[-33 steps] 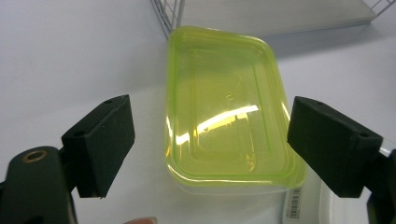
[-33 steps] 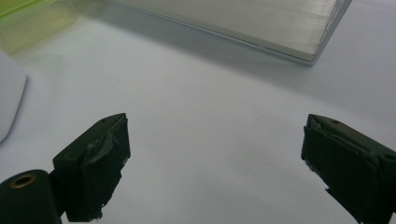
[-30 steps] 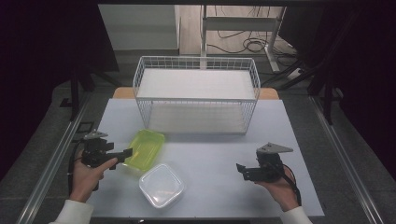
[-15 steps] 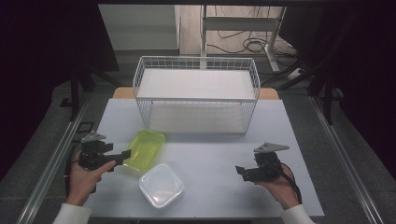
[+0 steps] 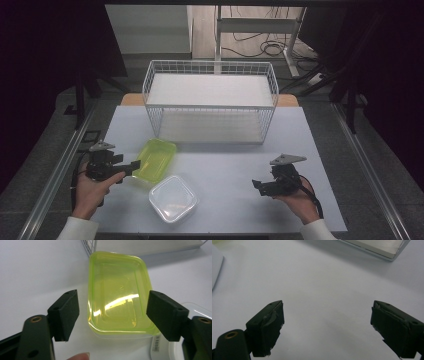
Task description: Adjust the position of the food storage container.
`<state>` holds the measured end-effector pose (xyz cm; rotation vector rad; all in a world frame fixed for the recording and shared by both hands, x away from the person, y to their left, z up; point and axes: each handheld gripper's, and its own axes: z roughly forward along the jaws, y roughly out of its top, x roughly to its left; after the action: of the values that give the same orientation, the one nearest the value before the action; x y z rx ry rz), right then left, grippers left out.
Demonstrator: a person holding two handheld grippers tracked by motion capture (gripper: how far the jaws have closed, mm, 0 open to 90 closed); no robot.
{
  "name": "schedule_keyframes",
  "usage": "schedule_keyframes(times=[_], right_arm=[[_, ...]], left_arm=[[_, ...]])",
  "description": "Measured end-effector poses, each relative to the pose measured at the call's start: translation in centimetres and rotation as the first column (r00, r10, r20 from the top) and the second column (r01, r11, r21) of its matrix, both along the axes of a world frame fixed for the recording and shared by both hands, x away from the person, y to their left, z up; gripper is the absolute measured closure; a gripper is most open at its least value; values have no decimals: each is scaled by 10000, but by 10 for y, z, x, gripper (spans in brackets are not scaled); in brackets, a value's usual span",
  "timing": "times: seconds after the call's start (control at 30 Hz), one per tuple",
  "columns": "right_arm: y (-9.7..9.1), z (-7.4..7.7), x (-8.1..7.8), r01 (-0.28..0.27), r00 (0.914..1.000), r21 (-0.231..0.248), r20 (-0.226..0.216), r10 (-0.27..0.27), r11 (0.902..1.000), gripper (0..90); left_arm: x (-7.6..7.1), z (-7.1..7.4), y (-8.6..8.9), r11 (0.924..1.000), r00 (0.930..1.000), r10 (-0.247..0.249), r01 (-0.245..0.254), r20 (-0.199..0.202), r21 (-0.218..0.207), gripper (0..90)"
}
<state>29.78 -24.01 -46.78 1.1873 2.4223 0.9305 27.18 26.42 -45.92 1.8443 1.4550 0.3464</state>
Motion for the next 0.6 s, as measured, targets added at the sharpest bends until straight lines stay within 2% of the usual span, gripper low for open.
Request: schedule_keyframes(times=[0.23, 0.37, 0.4, 0.43, 0.53, 0.6], right_arm=[[0, -1, 1, 47, 10000, -15, -85, -47, 10000, 123], [1, -1, 1, 24, 9999, -63, -108, -25, 10000, 124], [1, 0, 1, 32, 9999, -71, -115, -33, 10000, 126], [1, 0, 1, 36, 9999, -80, -118, -36, 10000, 127], [-1, -1, 1, 55, 9998, -171, -171, -58, 9998, 128], [-1, -1, 2, 64, 9998, -181, -178, -68, 9998, 129]], left_arm=[[15, 2, -4, 9998, 9999, -96, 98, -133, 166, 337], [26, 3, -5, 9997, 9991, -181, 186, -394, 132, 350], [33, 5, -3, 9998, 9985, -182, 187, -520, 101, 355], [33, 5, -3, 9998, 9985, -182, 187, -520, 101, 360], [46, 8, 1, 9998, 9973, -64, 78, -727, 177, 388], [49, 9, 2, 9998, 9968, -50, 67, -795, 211, 404]])
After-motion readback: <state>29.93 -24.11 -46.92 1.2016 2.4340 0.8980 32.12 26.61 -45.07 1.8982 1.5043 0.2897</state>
